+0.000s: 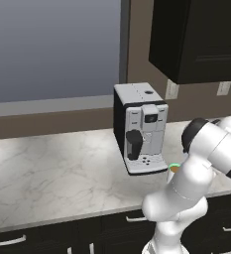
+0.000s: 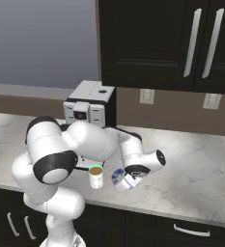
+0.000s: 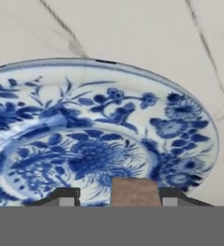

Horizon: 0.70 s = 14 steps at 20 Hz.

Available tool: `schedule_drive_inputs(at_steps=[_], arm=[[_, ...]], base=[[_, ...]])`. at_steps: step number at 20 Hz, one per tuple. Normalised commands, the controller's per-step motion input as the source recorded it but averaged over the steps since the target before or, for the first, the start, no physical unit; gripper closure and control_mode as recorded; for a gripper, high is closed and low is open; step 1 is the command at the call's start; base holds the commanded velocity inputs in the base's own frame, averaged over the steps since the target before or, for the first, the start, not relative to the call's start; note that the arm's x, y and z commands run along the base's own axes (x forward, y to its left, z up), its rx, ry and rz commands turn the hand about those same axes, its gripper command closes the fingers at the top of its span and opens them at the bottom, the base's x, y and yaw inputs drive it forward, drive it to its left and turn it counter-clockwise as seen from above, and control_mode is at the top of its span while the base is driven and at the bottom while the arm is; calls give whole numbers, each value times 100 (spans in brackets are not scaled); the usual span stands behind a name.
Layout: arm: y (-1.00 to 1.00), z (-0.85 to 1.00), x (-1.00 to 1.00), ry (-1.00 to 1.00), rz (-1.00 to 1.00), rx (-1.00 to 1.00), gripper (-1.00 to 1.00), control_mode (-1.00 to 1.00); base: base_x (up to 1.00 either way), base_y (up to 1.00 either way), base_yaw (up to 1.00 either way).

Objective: Take a sugar cube from the saucer and place it inside the coffee. Then, grab milk from the fridge and place it next to the coffee on the counter to sweeten the coffee.

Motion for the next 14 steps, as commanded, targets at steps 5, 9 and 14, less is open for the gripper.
schedule_drive_inputs(at_steps=[5,9,14], arm=[[0,-17,0,-3,0,1,100,-100],[0,16,-1,0,-2,0,100,-100],[0,97,-39,-7,-2,-10,100,-100]], base=[[0,0,0],[0,0,0],[0,0,0]])
